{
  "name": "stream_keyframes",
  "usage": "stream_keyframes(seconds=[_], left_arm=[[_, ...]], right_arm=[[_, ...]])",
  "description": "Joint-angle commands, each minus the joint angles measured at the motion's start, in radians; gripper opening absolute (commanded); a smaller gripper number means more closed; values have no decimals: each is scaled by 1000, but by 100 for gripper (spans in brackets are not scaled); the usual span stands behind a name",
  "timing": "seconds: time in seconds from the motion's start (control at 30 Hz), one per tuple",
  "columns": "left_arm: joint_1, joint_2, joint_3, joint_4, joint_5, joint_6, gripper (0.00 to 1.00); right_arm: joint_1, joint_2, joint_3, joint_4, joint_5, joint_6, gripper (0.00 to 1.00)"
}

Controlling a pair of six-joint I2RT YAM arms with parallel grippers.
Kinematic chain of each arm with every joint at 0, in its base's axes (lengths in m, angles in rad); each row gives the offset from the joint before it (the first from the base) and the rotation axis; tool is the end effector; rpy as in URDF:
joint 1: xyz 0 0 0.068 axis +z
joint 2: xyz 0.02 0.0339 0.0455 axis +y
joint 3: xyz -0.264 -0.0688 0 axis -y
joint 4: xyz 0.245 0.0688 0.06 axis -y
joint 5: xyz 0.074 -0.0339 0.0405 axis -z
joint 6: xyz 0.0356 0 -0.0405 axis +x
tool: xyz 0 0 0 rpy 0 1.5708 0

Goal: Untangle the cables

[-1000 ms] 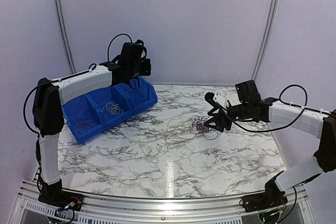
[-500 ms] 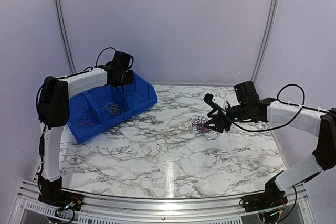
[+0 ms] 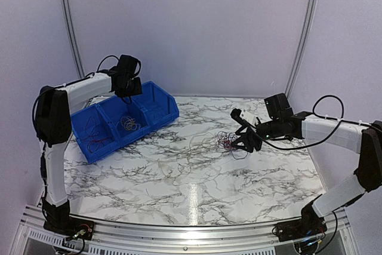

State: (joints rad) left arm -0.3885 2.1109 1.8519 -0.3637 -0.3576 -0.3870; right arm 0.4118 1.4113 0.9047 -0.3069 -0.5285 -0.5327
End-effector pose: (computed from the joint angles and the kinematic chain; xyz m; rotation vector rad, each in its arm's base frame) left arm 0.4630 -0.1760 0.2726 -0.1968 2.1403 -0.0571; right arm 0.2617 0.1339 0.2316 -1.2669 1.9358 0.5660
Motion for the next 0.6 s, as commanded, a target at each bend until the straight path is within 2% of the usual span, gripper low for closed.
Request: stream_keyframes(seconds=[0.0, 0.57], left_arm=[[37, 32, 15, -59, 110, -79, 51], [52, 125, 68, -31, 235, -106, 40]], right_arm=[[-1, 3, 16, -9, 5, -14, 62], [-1, 11, 17, -11, 15, -21, 62]])
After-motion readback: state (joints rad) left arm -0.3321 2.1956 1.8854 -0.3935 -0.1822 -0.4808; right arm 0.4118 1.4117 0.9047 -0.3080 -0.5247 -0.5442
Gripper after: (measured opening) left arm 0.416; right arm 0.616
